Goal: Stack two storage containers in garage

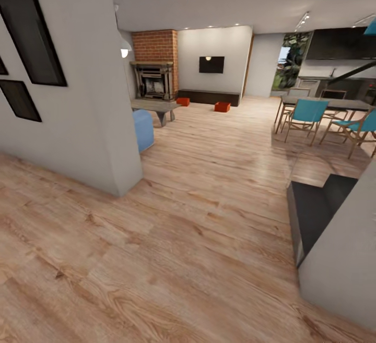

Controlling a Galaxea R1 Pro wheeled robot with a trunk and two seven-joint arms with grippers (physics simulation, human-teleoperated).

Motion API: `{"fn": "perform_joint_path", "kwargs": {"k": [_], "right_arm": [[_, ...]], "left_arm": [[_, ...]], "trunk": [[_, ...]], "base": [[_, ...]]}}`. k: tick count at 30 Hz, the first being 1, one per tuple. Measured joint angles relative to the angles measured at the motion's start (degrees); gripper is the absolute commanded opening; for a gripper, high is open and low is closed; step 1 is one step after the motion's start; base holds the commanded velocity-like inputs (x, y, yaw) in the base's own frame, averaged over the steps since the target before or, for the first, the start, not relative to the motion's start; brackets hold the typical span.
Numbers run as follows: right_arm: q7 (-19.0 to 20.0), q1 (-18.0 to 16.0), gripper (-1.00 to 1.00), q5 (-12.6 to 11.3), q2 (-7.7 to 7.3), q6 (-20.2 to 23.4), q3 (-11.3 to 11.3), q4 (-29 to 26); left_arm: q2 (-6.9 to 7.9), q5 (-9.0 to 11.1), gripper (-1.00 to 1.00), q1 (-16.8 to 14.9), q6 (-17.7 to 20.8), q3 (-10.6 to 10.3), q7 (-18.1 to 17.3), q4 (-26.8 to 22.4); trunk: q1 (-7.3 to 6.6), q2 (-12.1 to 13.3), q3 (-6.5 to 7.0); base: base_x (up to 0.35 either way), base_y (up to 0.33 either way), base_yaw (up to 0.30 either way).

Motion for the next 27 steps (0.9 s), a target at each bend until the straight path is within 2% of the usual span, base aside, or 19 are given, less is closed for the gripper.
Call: {"fn": "perform_joint_path", "kwargs": {"k": [15,27], "right_arm": [[0.0,0.0,1.0,0.0,0.06,0.0,0.0,0.0],[0.0,0.0,1.0,0.1,0.23,0.0,0.1,0.0]], "left_arm": [[0.0,0.0,1.0,0.0,0.0,0.0,0.0,0.0],[0.0,0.0,1.0,0.0,0.0,0.0,0.0,0.0]], "trunk": [[0.0,0.0,0.0],[0.0,0.0,0.0]], "base": [[0.251,0.181,-0.281],[0.251,0.181,-0.039]]}}
